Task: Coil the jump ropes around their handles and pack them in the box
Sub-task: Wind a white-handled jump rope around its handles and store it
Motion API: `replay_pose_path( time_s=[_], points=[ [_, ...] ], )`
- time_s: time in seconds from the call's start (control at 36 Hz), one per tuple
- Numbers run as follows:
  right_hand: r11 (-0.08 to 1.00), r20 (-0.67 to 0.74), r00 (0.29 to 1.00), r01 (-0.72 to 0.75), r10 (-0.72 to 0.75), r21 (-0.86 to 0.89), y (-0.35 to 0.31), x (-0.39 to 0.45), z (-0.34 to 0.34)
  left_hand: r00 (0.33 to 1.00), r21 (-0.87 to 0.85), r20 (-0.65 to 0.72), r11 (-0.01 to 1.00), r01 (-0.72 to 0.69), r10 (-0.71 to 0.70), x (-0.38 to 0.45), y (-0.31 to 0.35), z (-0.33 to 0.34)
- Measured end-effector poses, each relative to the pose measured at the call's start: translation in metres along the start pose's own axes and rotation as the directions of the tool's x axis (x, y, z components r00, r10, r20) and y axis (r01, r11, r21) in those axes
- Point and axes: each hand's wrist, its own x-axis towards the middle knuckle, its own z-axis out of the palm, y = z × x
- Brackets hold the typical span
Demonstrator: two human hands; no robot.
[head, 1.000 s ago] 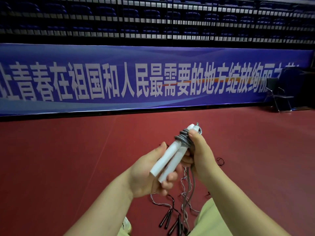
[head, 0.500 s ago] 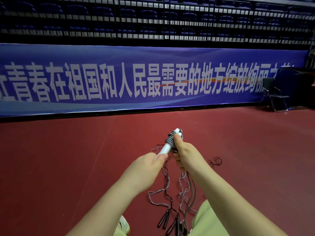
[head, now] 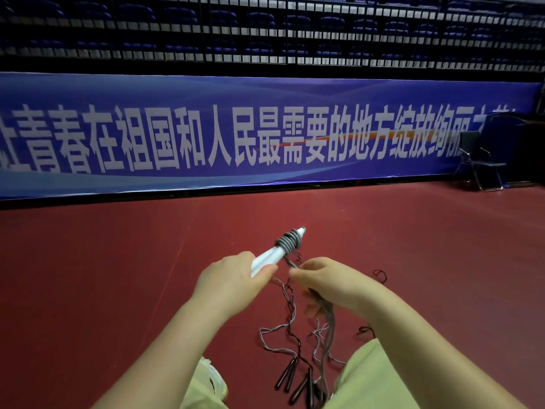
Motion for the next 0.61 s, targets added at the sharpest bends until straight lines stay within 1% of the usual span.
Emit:
replay_pose_path(
  time_s=[0.06,0.11,0.19,0.28,0.33,0.39,0.44,0.53,0.58,0.61],
  points=[
    [0.98,-0.022,0.999,0.027,-0.032,-0.196,0.001,-0.004,-0.006,1.0,0.031,-0.002,0.999,0.008,-0.008,0.002,-0.005,-0.002],
    [0.941,-0.063,0.994,0.064,-0.09,-0.333,-0.001,-0.007,-0.011,1.0,0.051,0.027,0.999,0.004,-0.005,0.005,-0.009,-0.002],
    [0.833,-0.104,0.966,0.147,-0.237,-0.533,-0.009,-0.012,-0.017,0.996,0.078,0.085,0.996,-0.046,0.039,0.005,-0.011,-0.003],
    [0.715,-0.069,0.929,0.231,-0.364,-0.66,-0.022,-0.018,-0.021,0.983,0.115,0.147,0.985,-0.128,0.11,0.003,-0.008,-0.009],
    [0.645,-0.023,0.914,0.268,-0.406,-0.716,-0.03,-0.021,-0.024,0.962,0.133,0.211,0.97,-0.204,0.173,0.001,-0.005,-0.016],
    [0.604,0.041,0.91,0.307,-0.412,-0.736,-0.04,-0.024,-0.027,0.928,0.127,0.282,0.949,-0.287,0.243,-0.002,-0.002,-0.02],
    [0.611,0.115,0.907,0.363,-0.406,-0.704,-0.05,-0.026,-0.031,0.887,0.086,0.338,0.929,-0.361,0.314,-0.005,0.002,-0.024],
    [0.678,0.204,0.893,0.439,-0.4,-0.589,-0.06,-0.022,-0.041,0.843,-0.003,0.352,0.902,-0.432,0.406,-0.011,0.008,-0.029],
    [0.741,0.265,0.89,0.455,-0.37,-0.494,-0.062,-0.017,-0.051,0.833,-0.026,0.311,0.88,-0.474,0.458,-0.015,0.009,-0.031],
    [0.786,0.293,0.887,0.454,-0.356,-0.42,-0.062,-0.013,-0.056,0.829,-0.052,0.283,0.87,-0.49,0.483,-0.016,0.008,-0.032]
  ],
)
